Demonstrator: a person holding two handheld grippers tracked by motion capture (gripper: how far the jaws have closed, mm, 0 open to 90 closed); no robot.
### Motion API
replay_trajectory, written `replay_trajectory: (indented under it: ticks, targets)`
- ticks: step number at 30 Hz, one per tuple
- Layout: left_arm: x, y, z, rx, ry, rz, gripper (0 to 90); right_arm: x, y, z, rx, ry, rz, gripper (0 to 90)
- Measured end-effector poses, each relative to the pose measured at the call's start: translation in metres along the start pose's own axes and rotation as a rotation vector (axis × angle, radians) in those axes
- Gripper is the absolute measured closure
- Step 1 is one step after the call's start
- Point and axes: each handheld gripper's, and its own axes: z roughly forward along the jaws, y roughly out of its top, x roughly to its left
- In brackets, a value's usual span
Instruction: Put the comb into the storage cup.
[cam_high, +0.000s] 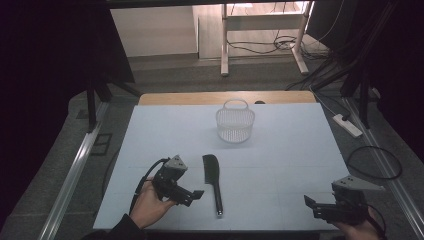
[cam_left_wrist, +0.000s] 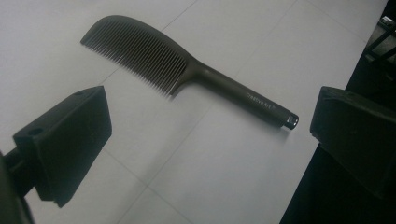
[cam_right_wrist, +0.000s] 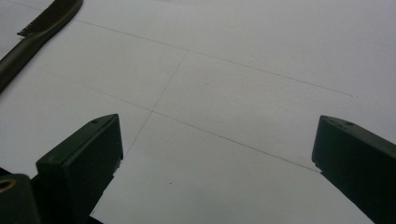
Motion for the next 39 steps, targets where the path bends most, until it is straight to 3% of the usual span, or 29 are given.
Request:
replay_trajectory:
  ticks: [13,29,39]
  targets:
    - [-0.006,0.020,0.018,0.011,-0.031,0.035,0.0,0.000,0.000,0.000,0.001,0.001,-0.002,2.6]
    - [-0.008,0.036,0.035,0.022,-0.047,0.052,0.0,0.000,0.000,0.000,0.004,0.000,-0.003,2.7]
    - [-0.013,0.048,0.048,0.047,-0.049,0.084,1.7,0.000,0.000,0.000,0.002,0.003,-0.002,2.8]
